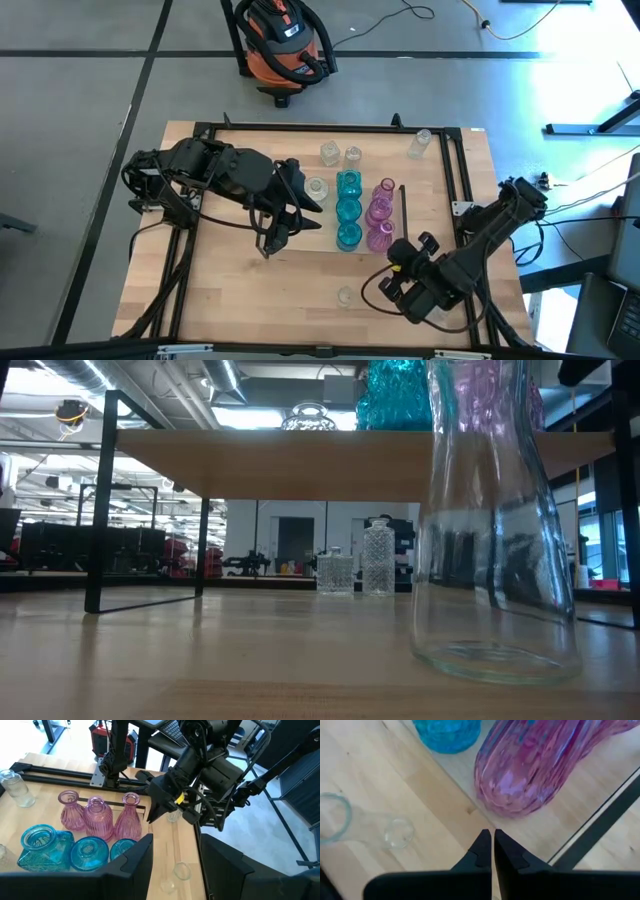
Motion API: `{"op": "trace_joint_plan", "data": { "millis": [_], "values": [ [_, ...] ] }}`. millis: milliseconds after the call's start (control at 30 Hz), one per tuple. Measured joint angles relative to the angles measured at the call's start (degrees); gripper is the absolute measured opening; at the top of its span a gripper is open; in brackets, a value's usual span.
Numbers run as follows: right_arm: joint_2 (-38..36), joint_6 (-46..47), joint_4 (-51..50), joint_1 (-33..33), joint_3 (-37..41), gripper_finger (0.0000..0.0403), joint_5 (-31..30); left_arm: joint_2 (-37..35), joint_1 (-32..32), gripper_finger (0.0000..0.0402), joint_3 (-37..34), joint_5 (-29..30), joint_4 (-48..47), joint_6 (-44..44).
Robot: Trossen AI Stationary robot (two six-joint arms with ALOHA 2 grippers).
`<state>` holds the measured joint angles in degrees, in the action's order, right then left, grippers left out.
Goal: Sort vases onto shelf
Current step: Put the bottom right transparent vase on the shelf
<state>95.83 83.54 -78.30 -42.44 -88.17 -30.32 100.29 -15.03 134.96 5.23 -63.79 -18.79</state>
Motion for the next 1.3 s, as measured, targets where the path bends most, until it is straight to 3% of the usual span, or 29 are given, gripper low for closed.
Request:
{"op": "trace_joint_plan", "data": {
  "millis": [233, 467, 600, 700, 867, 1067, 1300],
  "values": [
    [0.0, 1.72, -9.73, -0.81, -7.96, 0.0, 2.27, 0.0, 0.0, 0.0156, 0.0, -0.02, -0.79, 0.0],
    [-2.49, 9.38, -11.6, -6.35, -10.04, 0.0, 18.48, 0.0, 0.0, 0.0156, 0.0, -0.01, -1.95, 0.07],
    [-2.91, 21.39, -11.64, -12.09, -5.88, 0.0015, 25.89, 0.0, 0.0, 0.0156, 0.0, 0.15, -1.99, 1.08],
    [-2.99, 30.39, -11.78, -16.18, -3.32, 0.0052, 30.03, 0.0, 0.0, 0.0156, 0.0, 0.15, -1.99, 1.4],
    [-3.02, 43.51, -11.36, -21.05, -0.36, 0.0139, 29.31, 0.0, 0.0, 0.0156, 0.0, 0.17, -1.99, 2.91],
    [-3.04, 44.03, -5.17, -20.56, 6.45, 0.0201, 32.83, 0.0, 0.9, 0.0156, 0.0, -0.33, -1.97, 2.97],
    [-3.38, 44.18, 7.59, -20.17, 14.38, 0.0192, 35.05, 0.0, 0.93, 0.0156, 0.0, -0.48, -1.97, 2.91]
  ]
}}
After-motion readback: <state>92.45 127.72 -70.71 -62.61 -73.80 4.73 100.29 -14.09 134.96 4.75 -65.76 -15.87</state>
